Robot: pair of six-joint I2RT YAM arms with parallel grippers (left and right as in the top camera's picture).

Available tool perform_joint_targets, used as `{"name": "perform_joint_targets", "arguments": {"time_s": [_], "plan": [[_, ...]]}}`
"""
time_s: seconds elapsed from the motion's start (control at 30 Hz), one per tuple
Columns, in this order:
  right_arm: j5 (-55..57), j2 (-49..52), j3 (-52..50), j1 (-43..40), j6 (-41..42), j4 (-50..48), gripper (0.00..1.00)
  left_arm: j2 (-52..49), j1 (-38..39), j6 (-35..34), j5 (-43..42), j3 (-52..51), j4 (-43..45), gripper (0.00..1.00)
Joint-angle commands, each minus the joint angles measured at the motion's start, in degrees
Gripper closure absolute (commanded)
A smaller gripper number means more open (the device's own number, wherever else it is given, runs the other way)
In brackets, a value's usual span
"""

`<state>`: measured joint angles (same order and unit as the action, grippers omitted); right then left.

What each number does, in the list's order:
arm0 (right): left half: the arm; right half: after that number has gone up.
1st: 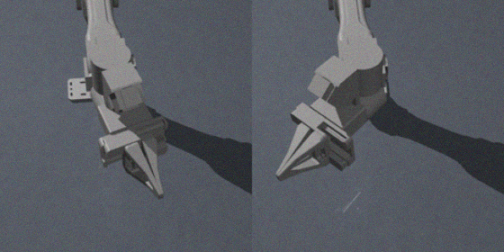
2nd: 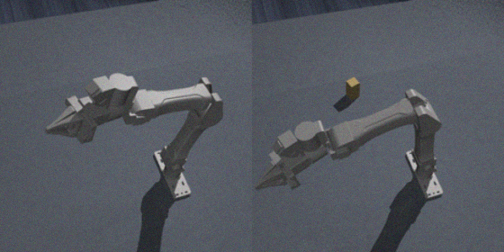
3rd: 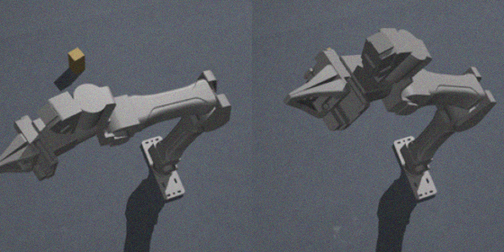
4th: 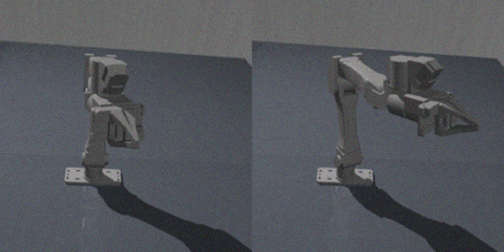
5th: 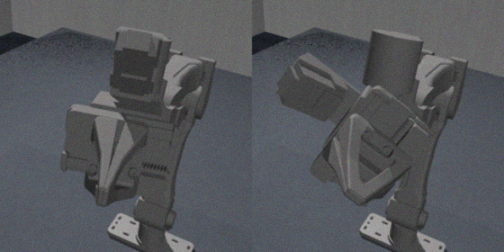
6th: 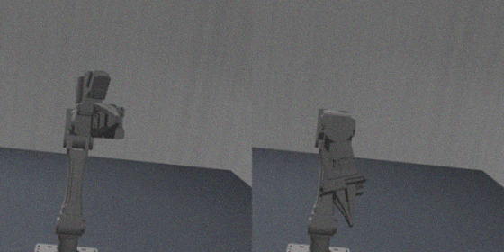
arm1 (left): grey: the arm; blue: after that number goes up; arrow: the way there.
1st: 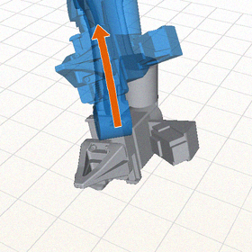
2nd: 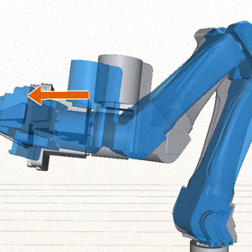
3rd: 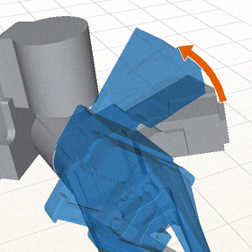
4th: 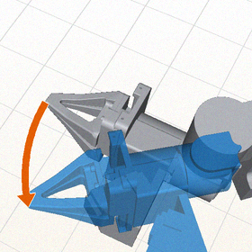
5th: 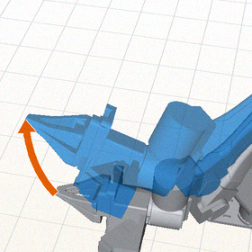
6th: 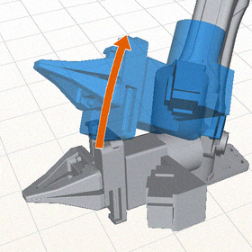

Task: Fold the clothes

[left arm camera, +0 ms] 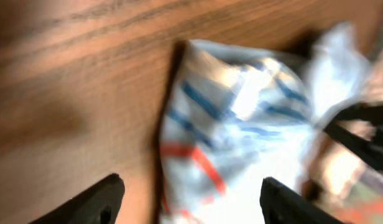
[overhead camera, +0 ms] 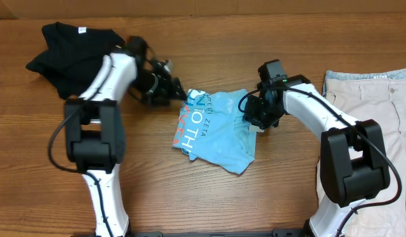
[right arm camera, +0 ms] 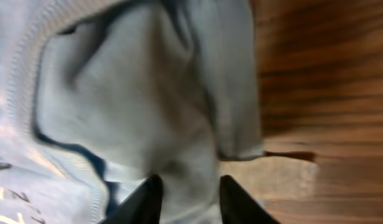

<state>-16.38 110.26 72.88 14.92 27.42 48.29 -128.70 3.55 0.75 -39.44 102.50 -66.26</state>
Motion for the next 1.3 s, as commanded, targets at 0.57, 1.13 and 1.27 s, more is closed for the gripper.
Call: {"name": "perform_joint_targets", "arguments": {"time_s": [0.57, 1.13, 1.27], "plan": [[-0.17, -13.18, -0.02, -4.96, -1.88, 2.95, 0.47, -0.39, 10.91, 11.50, -7.85, -12.00, -8.83, 0.96], [-12.22, -13.05, -0.04, -3.76, -12.61, -3.39, 0.33, -0.39, -6.91, -20.02, -2.51, -12.35, 26.45, 0.96], [-12.98, -12.70, -0.04, -0.98, -12.81, -7.69, 0.33, -0.39, -8.09, -14.19, -7.43, -5.35, 21.33, 0.96]]}}
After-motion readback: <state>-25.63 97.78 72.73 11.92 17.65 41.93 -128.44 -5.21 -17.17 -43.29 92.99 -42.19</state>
